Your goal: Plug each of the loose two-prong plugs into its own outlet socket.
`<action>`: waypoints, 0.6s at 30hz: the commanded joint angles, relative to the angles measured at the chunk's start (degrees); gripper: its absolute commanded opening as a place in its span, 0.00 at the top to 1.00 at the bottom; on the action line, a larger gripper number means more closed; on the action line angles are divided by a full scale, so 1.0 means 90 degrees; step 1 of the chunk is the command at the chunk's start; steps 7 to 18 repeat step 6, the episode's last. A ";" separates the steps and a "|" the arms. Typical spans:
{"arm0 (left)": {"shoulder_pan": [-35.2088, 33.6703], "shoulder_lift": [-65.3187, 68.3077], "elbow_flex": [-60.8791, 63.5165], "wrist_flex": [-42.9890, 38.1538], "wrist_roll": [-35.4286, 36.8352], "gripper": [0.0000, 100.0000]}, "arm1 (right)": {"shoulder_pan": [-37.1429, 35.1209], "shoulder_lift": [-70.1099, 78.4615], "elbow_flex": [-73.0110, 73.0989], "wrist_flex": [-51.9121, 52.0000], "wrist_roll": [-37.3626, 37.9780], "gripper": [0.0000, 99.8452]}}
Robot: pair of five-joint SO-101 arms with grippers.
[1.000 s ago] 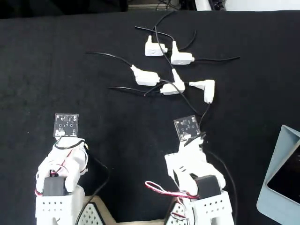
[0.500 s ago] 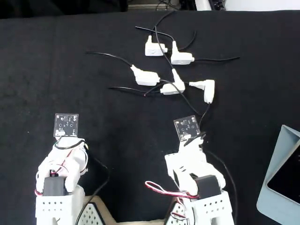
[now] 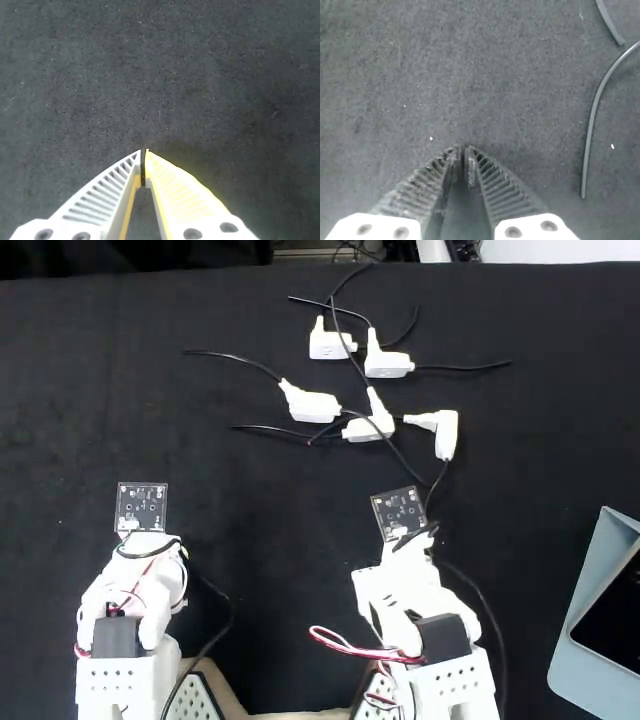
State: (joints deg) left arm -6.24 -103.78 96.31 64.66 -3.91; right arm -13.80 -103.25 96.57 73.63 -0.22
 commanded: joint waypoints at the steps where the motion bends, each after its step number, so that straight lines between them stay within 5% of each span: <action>1: 0.0063 -0.0010 0.0122 -0.0088 0.0059 0.97 | 0.0049 -0.0425 -0.0005 0.0039 -0.0049 0.99; 18: 0.0063 -0.0010 0.0122 -0.0088 0.0059 0.97 | 0.0049 -0.0425 -0.0005 0.0039 -0.0049 0.99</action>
